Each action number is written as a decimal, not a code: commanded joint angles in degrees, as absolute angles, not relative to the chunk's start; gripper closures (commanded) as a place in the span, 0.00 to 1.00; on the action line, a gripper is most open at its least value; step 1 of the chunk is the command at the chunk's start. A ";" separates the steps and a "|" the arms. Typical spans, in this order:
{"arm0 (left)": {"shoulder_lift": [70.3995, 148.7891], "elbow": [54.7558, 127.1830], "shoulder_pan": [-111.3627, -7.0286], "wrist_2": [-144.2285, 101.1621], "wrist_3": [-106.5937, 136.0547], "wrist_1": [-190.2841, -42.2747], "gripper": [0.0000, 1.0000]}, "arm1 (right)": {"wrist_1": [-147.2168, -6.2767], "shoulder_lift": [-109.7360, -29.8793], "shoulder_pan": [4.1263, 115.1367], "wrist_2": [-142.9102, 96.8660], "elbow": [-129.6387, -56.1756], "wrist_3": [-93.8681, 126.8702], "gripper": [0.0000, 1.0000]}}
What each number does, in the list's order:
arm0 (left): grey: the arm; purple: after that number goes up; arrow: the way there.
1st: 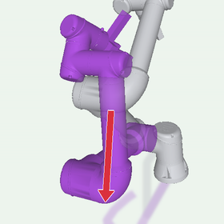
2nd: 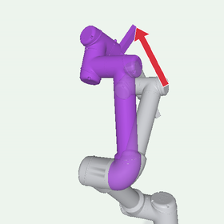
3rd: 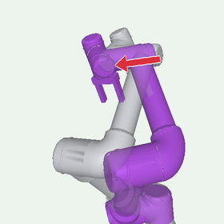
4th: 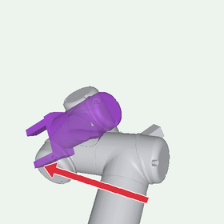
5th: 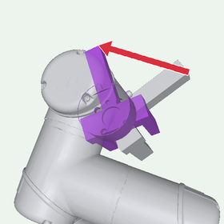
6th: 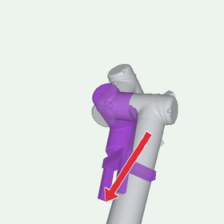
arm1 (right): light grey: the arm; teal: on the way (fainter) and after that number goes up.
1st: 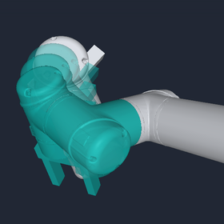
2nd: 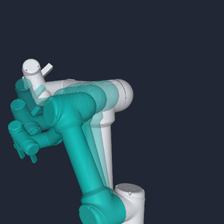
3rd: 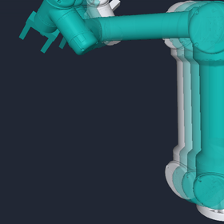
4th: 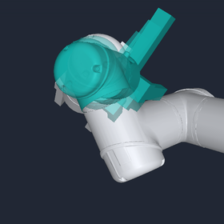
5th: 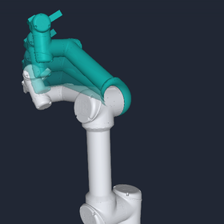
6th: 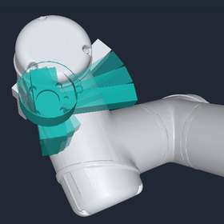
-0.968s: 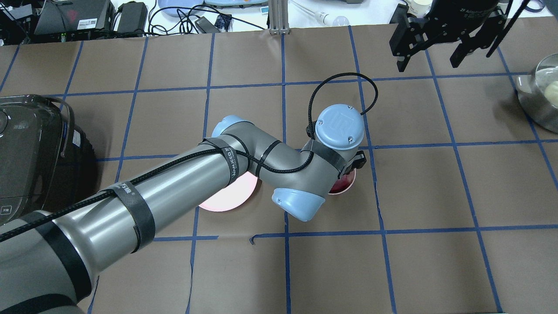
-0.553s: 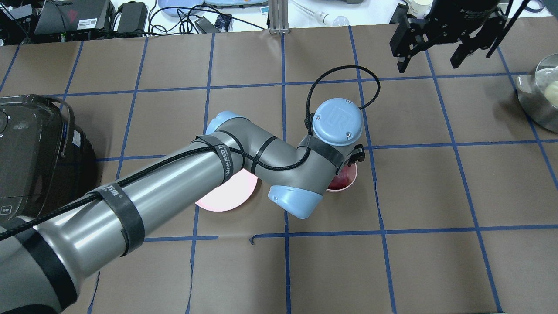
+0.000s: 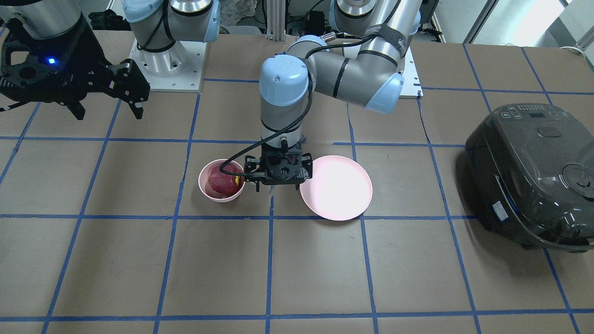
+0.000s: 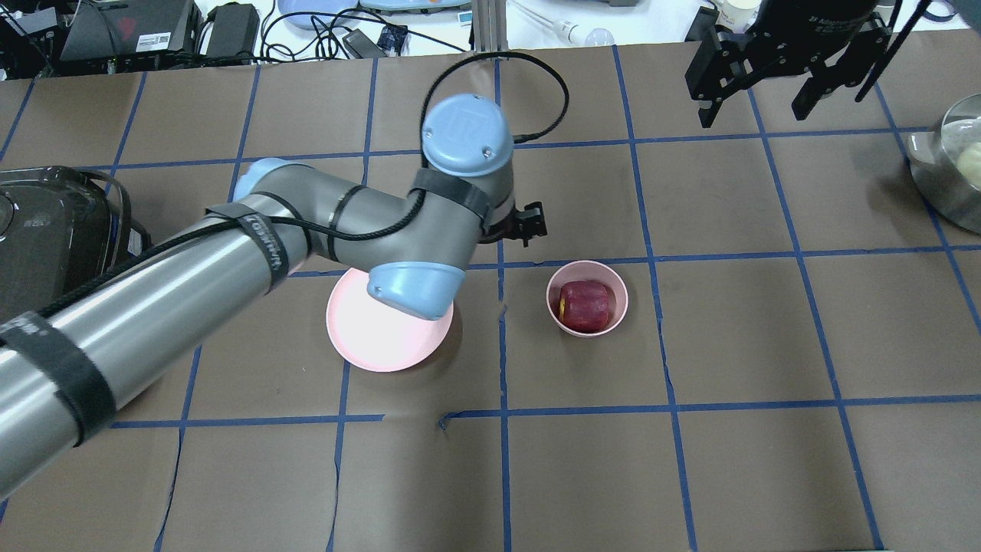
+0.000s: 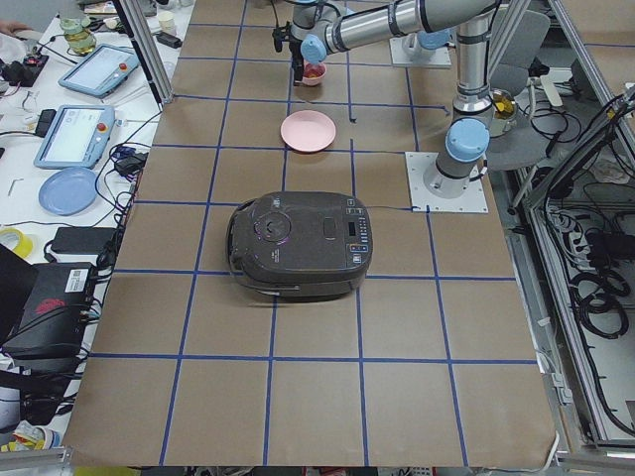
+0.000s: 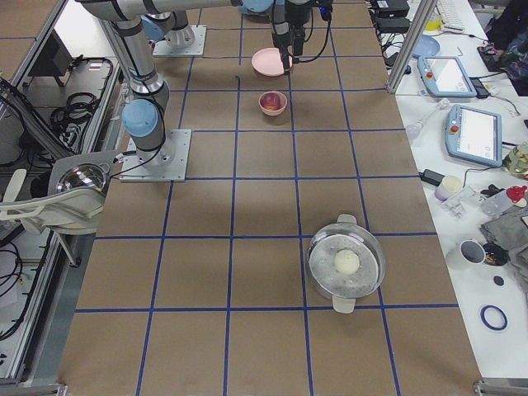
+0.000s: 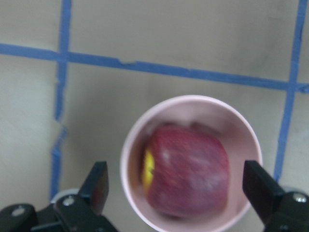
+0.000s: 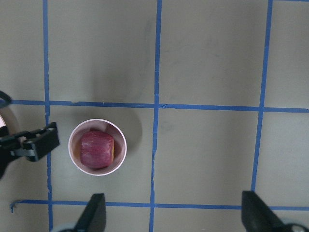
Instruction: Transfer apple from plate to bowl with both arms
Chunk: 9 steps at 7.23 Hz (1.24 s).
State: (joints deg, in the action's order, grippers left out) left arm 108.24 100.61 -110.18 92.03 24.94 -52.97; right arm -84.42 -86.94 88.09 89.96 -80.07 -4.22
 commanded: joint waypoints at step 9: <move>89.39 90.97 -89.91 91.41 2.90 -84.90 0.00 | -84.29 -87.01 88.15 89.91 -80.24 -4.22 0.00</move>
